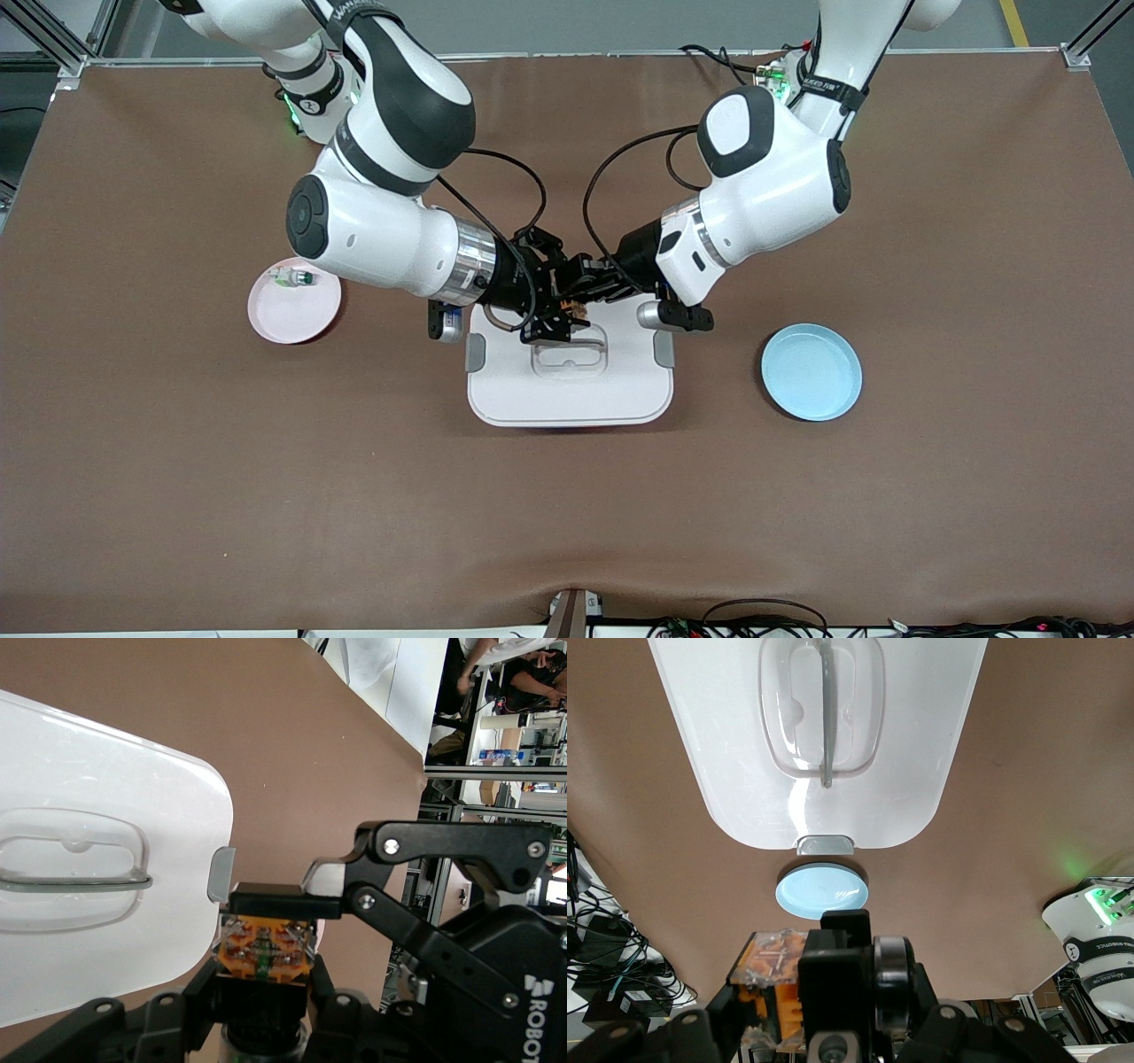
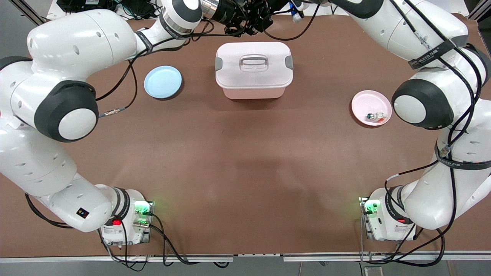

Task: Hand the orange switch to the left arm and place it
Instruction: 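Close the left gripper on the switch above the white box, then open the right gripper and pull the left gripper away holding the switch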

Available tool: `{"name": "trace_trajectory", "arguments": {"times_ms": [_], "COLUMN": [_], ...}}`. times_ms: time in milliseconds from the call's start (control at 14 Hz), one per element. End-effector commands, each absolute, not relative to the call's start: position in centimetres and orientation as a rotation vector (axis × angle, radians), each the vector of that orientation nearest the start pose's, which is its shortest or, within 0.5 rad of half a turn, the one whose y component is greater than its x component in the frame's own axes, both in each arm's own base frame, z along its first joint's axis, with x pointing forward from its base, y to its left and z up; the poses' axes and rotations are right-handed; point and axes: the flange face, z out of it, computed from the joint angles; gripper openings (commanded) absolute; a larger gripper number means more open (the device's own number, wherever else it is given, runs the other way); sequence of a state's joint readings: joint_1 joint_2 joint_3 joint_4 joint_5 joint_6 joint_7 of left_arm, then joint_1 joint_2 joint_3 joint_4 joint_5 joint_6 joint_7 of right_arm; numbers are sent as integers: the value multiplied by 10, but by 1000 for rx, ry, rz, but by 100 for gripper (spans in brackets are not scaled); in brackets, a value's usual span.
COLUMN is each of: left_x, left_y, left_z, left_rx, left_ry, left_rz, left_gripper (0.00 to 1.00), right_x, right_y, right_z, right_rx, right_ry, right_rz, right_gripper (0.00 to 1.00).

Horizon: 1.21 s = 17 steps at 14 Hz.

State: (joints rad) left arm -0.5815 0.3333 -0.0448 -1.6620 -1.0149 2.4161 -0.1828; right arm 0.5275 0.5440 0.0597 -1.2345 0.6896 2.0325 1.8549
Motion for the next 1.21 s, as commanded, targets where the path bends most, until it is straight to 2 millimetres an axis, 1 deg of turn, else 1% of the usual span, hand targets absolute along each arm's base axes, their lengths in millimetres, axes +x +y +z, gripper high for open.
{"name": "trace_trajectory", "arguments": {"times_ms": [0,286,357,429,500,786,1071,1143], "left_x": [559,559,559,560,560,561,561,563], "left_y": [-407,-407,-407,-406,-406,-404,-394,-388], "left_z": [461,461,461,462,462,464,473,474], "left_rx": [2210,2211,2211,2209,2209,2208,2211,2215], "left_ry": [244,245,245,249,251,252,239,238], "left_rz": [34,34,33,33,34,37,24,4], "left_gripper": [0,0,0,0,0,0,0,0], "right_x": [608,609,609,609,609,614,624,629], "right_y": [437,437,436,437,437,432,418,410], "right_z": [499,497,497,496,497,495,501,500], "right_rx": [-1841,-1842,-1842,-1839,-1826,-1819,-1818,-1822], "right_ry": [1773,1776,1774,1780,1797,1805,1794,1788], "right_rz": [769,772,770,773,777,772,750,743], "right_gripper": [0,0,14,86,100,100,100,100]}}
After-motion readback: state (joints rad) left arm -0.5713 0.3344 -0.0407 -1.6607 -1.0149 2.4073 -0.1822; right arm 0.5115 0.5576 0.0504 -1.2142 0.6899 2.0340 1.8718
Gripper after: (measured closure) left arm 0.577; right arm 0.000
